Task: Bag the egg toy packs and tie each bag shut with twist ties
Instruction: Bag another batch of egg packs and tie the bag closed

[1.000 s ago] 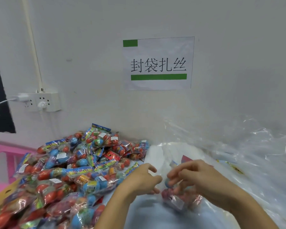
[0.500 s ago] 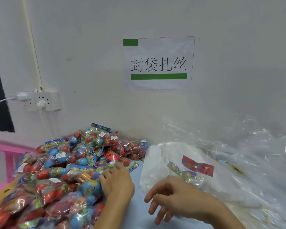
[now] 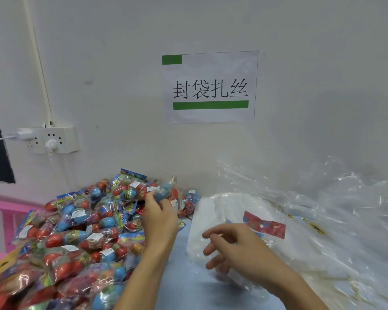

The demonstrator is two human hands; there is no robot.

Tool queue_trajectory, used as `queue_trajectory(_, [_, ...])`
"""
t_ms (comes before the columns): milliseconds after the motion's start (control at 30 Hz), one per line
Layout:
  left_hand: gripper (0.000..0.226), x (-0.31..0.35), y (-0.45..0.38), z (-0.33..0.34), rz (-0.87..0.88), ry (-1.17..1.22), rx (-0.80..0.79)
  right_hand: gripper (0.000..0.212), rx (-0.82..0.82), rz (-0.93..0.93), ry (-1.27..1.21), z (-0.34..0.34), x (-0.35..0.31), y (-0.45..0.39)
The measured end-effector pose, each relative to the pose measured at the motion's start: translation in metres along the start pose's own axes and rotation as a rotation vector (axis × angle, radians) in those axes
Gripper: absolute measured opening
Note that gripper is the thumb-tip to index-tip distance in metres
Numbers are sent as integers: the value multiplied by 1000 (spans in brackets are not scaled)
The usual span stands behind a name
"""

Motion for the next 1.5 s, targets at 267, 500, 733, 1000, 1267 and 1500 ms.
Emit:
queue_trajectory(267, [36,27,18,1,-242,930,-453,32,117,-55,-370,-7,-3,-7])
queue_trajectory(500, [34,31,33,31,-166,727,-459,51,37,-199,-540,-2,-11,-3])
queue_trajectory(733, [22,4,13,18,-180,213,-368,12,400,-239,-513,-27,-7,-6])
queue_trajectory(1000, [55,-45,-8,-21,-237,-1193,-287,18,417,-250,-386,-29,-5,-7])
queue_trajectory(1267, [12,-45,-7,-15,-213,-1288,-376,18,413,-246,-313,-28,-4,-8])
queue_trajectory(1500, [18,-34,-10,-20,-97,-1003,-299,19,439,-253,-274,-29,-6,-4])
Point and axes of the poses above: each hand's wrist, its own y-axis away from the middle knuckle, its own z-axis out of the palm, x = y × z, the point moved 3 cm from there along -y, towards the middle knuckle, and after that the axes turned 11 degrees about -y, right-handed, at the moved point
